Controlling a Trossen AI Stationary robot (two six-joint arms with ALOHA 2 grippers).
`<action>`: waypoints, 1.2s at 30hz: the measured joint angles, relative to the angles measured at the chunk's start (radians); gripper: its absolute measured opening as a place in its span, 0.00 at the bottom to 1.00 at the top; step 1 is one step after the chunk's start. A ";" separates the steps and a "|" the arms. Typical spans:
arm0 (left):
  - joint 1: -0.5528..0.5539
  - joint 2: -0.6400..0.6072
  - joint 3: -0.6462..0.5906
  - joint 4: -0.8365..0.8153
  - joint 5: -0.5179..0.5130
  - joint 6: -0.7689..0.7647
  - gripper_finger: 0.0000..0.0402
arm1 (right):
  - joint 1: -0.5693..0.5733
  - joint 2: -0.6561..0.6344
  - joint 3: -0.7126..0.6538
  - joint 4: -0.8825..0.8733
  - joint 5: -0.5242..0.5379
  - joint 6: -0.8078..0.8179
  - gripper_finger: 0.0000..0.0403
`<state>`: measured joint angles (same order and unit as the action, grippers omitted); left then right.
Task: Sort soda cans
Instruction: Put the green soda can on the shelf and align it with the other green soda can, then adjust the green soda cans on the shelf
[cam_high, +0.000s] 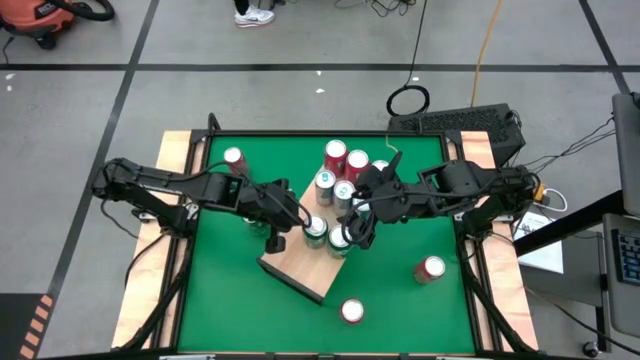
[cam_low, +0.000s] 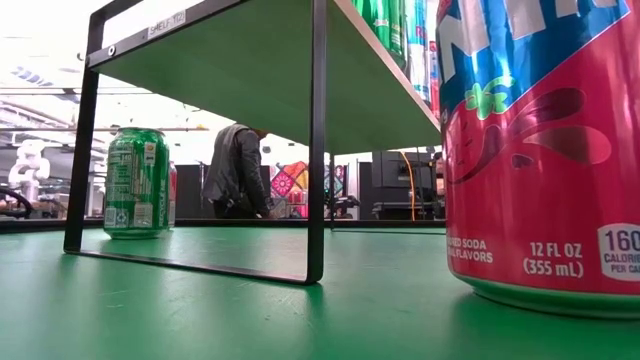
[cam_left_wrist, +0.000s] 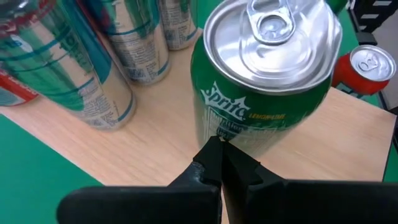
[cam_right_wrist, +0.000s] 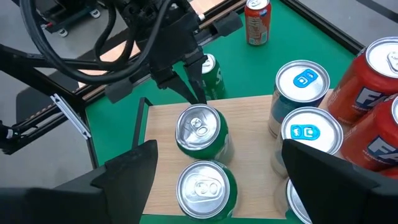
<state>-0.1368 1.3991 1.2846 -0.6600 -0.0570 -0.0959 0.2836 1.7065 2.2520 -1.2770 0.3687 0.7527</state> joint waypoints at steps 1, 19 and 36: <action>0.000 0.000 0.000 0.000 0.000 0.000 0.01 | 0.000 0.000 0.000 0.000 0.000 -0.002 0.83; -0.003 0.000 0.000 0.042 0.000 -0.002 0.01 | 0.000 0.000 0.000 0.000 0.000 -0.005 0.83; -0.002 -0.019 0.000 -0.073 -0.079 -0.052 0.01 | 0.053 0.000 -0.001 -0.088 -0.018 0.071 0.83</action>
<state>-0.1387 1.3799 1.2850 -0.7328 -0.1358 -0.1481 0.3365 1.7065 2.2513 -1.3648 0.3507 0.8235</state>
